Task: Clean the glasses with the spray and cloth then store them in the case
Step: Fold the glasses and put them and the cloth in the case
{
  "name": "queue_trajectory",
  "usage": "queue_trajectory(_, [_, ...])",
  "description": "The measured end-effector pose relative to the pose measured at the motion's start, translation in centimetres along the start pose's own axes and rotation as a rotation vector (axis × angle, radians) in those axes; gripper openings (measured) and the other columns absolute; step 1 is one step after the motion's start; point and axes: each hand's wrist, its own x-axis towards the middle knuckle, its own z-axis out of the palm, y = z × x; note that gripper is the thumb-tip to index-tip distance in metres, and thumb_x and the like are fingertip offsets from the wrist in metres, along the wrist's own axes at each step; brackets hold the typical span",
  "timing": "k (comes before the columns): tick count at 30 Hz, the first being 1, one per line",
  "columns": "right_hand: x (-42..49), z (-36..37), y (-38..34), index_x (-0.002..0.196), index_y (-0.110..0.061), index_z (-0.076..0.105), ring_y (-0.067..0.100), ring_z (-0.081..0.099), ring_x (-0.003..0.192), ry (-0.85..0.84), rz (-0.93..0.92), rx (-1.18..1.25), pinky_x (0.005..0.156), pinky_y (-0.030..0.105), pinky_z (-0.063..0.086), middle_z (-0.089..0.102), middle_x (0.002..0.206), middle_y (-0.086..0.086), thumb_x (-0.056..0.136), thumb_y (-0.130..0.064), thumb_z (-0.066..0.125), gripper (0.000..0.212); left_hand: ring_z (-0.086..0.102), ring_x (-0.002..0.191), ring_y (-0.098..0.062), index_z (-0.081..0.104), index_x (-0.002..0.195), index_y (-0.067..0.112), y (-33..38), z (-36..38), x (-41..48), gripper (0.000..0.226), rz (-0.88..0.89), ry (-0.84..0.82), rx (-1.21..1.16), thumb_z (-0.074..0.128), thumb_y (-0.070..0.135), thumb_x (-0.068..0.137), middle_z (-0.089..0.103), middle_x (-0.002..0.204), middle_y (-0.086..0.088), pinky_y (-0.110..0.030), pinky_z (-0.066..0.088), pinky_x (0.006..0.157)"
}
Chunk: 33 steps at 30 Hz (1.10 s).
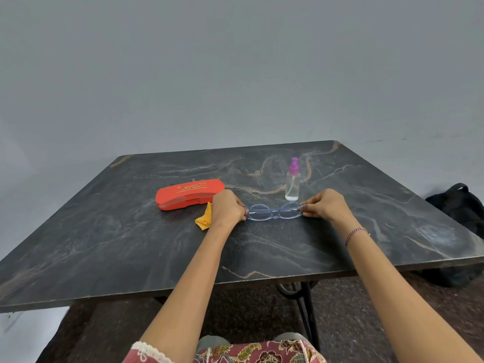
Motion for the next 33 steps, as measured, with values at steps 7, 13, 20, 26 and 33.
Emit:
queue_trajectory(7, [0.4,0.4,0.6,0.075,-0.001,0.071,-0.004,0.058,0.039,0.017,-0.012,0.018,0.046,0.004,0.045,0.065,0.05,-0.005,0.077,-0.003,0.073,0.004,0.07,0.084,-0.021,0.074,0.09,0.002,-0.1,0.1,0.2,0.015,0.01,0.012,0.047,0.075,0.008,0.076,0.074,0.086,-0.013,-0.034,0.055,0.083])
queue_trajectory(13, [0.1,-0.1,1.0,0.089,-0.001,0.073,-0.006,0.057,0.041,0.092,-0.061,-0.081,0.053,0.005,0.048,0.067,0.067,0.004,0.083,-0.007,0.069,0.01,0.07,0.084,-0.026,0.075,0.084,0.002,-0.2,-0.6,0.4,0.009,0.024,0.019,0.106,0.075,0.006,0.076,0.073,0.084,-0.017,-0.037,0.056,0.083])
queue_trajectory(20, [-3.1,0.3,-3.9,0.096,-0.013,0.074,0.015,0.063,0.076,0.429,-0.409,-0.142,0.079,0.025,0.048,0.071,0.083,0.006,0.087,-0.016,0.063,0.014,0.066,0.086,-0.02,0.074,0.087,0.016,-0.3,-4.5,-0.9,0.009,0.242,0.394,0.164,0.069,0.019,0.08,0.073,0.085,-0.004,-0.029,0.05,0.074])
queue_trajectory(26, [-3.6,7.5,-9.7,0.095,-0.015,0.073,0.016,0.061,0.08,0.222,-0.709,-0.224,0.075,0.021,0.043,0.066,0.088,0.004,0.084,-0.018,0.066,0.014,0.061,0.107,-0.017,0.068,0.109,0.016,-2.8,-8.6,0.5,0.033,0.299,0.496,0.168,0.071,0.031,0.08,0.069,0.109,-0.001,-0.033,0.048,0.091])
queue_trajectory(33, [-0.4,16.2,-12.1,0.124,-0.012,0.058,0.028,0.044,0.118,-0.089,-0.832,-0.647,0.098,0.031,0.035,0.053,0.122,0.009,0.086,-0.026,0.065,0.041,0.05,0.123,-0.021,0.059,0.123,0.02,-7.8,-11.1,3.0,0.052,0.159,0.318,0.316,0.073,0.036,0.076,0.059,0.129,-0.004,-0.035,0.041,0.099])
